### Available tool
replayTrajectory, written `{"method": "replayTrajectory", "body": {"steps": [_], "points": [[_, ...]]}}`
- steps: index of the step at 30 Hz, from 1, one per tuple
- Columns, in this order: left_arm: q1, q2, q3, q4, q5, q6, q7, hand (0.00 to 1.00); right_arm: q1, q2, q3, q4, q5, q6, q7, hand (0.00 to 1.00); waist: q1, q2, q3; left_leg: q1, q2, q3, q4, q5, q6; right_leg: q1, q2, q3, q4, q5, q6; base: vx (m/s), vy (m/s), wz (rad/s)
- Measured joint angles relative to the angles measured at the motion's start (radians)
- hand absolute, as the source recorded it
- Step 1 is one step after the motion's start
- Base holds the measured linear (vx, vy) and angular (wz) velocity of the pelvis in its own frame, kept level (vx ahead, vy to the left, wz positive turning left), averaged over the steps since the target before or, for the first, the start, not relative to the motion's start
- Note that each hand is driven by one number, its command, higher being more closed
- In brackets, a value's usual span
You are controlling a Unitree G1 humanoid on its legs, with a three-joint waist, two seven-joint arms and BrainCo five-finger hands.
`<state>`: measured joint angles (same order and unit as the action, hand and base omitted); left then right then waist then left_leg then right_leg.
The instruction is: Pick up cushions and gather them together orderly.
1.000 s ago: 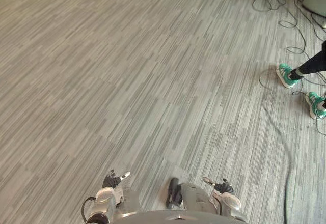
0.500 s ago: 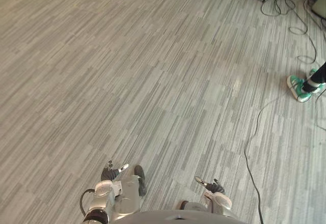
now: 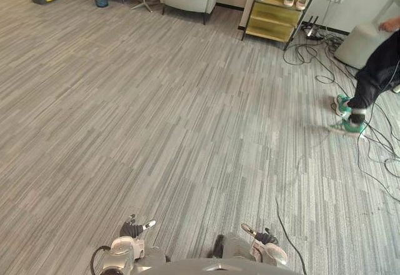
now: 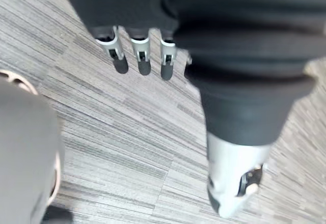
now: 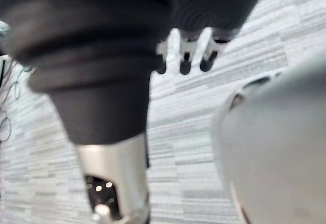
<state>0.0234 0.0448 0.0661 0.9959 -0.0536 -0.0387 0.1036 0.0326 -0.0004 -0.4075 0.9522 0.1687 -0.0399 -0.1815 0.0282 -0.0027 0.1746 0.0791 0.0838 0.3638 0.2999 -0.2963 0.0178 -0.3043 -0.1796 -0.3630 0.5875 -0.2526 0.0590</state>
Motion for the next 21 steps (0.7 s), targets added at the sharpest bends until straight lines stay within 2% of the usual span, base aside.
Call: {"method": "replayTrajectory", "body": {"steps": [1,2,3,4,5,6,7,8,9,10,12,13,14,15,16,17,19,20,21], "points": [[-0.002,-0.004,-0.004,0.001,0.0,0.0,0.0,0.0,-0.001,-0.008,0.001,0.007,0.004,0.0,0.001,0.0,0.0,0.011,0.007,0.013,0.013,0.0,-0.016,0.001,-0.01,-0.008,0.016,-0.008,-0.083,0.032,-0.004,0.32,-0.163,-0.09],[-0.006,-0.005,-0.016,0.003,0.004,0.0,0.0,0.0,-0.009,-0.012,-0.005,0.007,0.014,-0.001,0.0,0.0,-0.006,0.019,0.019,0.036,0.03,0.0,-0.048,0.007,-0.026,-0.028,0.032,-0.01,-0.233,0.117,-0.003,0.35,-0.2,0.02],[-0.013,-0.001,-0.024,0.009,0.017,0.0,0.0,0.0,-0.014,-0.012,-0.007,0.007,0.023,-0.001,0.001,0.0,-0.011,0.012,0.028,0.067,0.032,-0.005,-0.084,0.016,-0.044,-0.045,0.026,-0.001,-0.358,0.205,0.002,0.38,-0.232,0.09],[-0.017,0.0,-0.025,0.009,0.018,0.0,0.0,0.0,-0.015,-0.011,-0.008,0.006,0.024,-0.001,0.001,0.0,-0.013,0.007,0.036,0.086,0.032,-0.008,-0.098,0.015,-0.058,-0.047,0.022,0.004,-0.408,0.244,0.009,0.42,-0.307,0.19],[-0.017,0.004,-0.025,0.01,0.019,-0.002,0.001,0.0,-0.012,-0.009,-0.009,0.005,0.024,-0.001,0.0,0.0,-0.015,-0.003,0.041,0.12,0.033,-0.015,-0.116,0.006,-0.091,-0.045,0.014,0.028,-0.451,0.276,0.007,0.36,-0.294,0.21],[-0.016,0.008,-0.025,0.014,0.019,-0.002,0.001,0.0,-0.008,-0.008,-0.008,0.006,0.024,-0.001,0.0,0.0,-0.017,-0.011,0.042,0.136,0.031,-0.024,-0.121,-0.004,-0.108,-0.039,0.006,0.046,-0.461,0.278,0.008,0.47,-0.411,0.24],[-0.021,0.006,-0.023,0.033,0.019,-0.003,0.002,0.0,-0.008,-0.014,-0.009,0.003,0.027,-0.003,0.002,0.0,-0.021,-0.006,0.043,0.179,0.055,-0.041,-0.132,-0.019,-0.129,-0.047,0.013,0.053,-0.387,0.379,-0.026,0.46,-0.414,0.26],[-0.029,-0.007,-0.025,0.047,0.019,-0.003,0.002,0.0,-0.009,-0.031,-0.01,0.0,0.026,-0.006,0.003,0.0,-0.025,0.022,0.041,0.185,0.08,-0.062,-0.129,-0.015,-0.122,-0.071,0.026,0.044,-0.308,0.359,-0.045,0.57,-0.493,0.09],[-0.03,-0.036,-0.025,0.047,0.02,-0.006,0.001,0.0,-0.014,-0.049,-0.028,0.001,0.025,-0.006,0.004,0.0,-0.023,0.061,0.04,0.166,0.133,-0.1,-0.06,0.015,-0.116,-0.092,0.057,0.025,-0.223,0.268,-0.078,0.55,-0.464,-0.01],[-0.03,-0.041,-0.022,0.047,0.019,-0.006,0.0,0.0,-0.013,-0.049,-0.04,0.003,0.025,-0.006,0.003,0.0,-0.025,0.07,0.038,0.14,0.153,-0.124,-0.01,0.033,-0.117,-0.089,0.072,0.021,-0.21,0.244,-0.082,0.47,-0.39,-0.18],[-0.028,-0.042,0.006,0.046,0.019,-0.005,0.0,0.0,-0.008,-0.048,-0.047,0.007,0.025,-0.002,0.003,0.0,-0.031,0.076,0.038,0.062,0.199,-0.19,0.202,0.121,-0.114,-0.046,0.11,0.017,-0.21,0.197,-0.096,0.46,-0.327,-0.17],[-0.025,-0.042,0.03,0.046,0.018,-0.006,-0.001,0.0,0.003,-0.048,-0.044,0.007,0.025,-0.002,0.002,0.0,-0.031,0.087,0.041,-0.005,0.239,-0.238,0.387,0.237,-0.119,0.014,0.148,0.018,-0.244,0.175,-0.114,0.46,-0.257,-0.35],[-0.015,-0.046,0.053,0.038,0.017,-0.006,-0.002,0.0,0.013,-0.048,-0.041,0.004,0.025,-0.005,-0.001,0.0,-0.03,0.098,0.043,-0.078,0.274,-0.24,0.58,0.238,-0.126,0.08,0.191,0.032,-0.291,0.166,-0.125,0.54,-0.199,-0.57],[-0.006,-0.045,0.078,0.027,0.016,-0.007,-0.002,0.0,0.017,-0.048,-0.03,0.005,0.025,-0.004,-0.002,0.0,-0.024,0.099,0.044,-0.139,0.28,-0.217,0.708,0.199,-0.126,0.15,0.219,0.061,-0.34,0.161,-0.136,0.35,-0.104,-0.52],[-0.003,-0.045,0.085,0.021,0.013,-0.007,-0.002,0.0,0.018,-0.048,-0.026,0.006,0.026,-0.003,-0.002,0.0,-0.02,0.098,0.045,-0.156,0.276,-0.207,0.726,0.183,-0.127,0.168,0.224,0.069,-0.354,0.16,-0.139,0.43,-0.106,-0.58],[0.007,-0.047,0.092,-0.003,0.007,-0.009,-0.002,0.0,0.022,-0.045,-0.015,0.005,0.026,0.0,-0.002,0.0,-0.01,0.085,0.049,-0.206,0.259,-0.158,0.734,0.134,-0.124,0.226,0.236,0.101,-0.405,0.161,-0.144,0.33,-0.055,-0.61],[0.01,-0.058,0.095,-0.025,-0.003,-0.015,-0.002,0.0,0.022,-0.043,-0.003,0.009,0.027,0.001,-0.002,0.0,0.012,0.088,0.046,-0.269,0.224,-0.095,0.634,0.081,-0.112,0.287,0.236,0.148,-0.455,0.171,-0.139,0.48,-0.041,-0.78],[0.012,-0.068,0.111,-0.037,-0.005,-0.016,-0.001,0.0,0.016,-0.041,0.002,0.008,0.028,0.001,0.001,0.0,0.025,0.091,0.045,-0.301,0.197,-0.064,0.493,0.058,-0.105,0.325,0.232,0.185,-0.488,0.177,-0.125,0.54,0.057,-1.1],[0.012,-0.076,0.13,-0.044,-0.009,-0.021,0.0,0.0,0.004,-0.035,0.002,0.007,0.028,0.0,0.0,0.0,0.032,0.085,0.048,-0.325,0.154,-0.063,0.285,0.058,-0.106,0.375,0.219,0.241,-0.517,0.173,-0.11,0.62,0.175,-1.33]]}}
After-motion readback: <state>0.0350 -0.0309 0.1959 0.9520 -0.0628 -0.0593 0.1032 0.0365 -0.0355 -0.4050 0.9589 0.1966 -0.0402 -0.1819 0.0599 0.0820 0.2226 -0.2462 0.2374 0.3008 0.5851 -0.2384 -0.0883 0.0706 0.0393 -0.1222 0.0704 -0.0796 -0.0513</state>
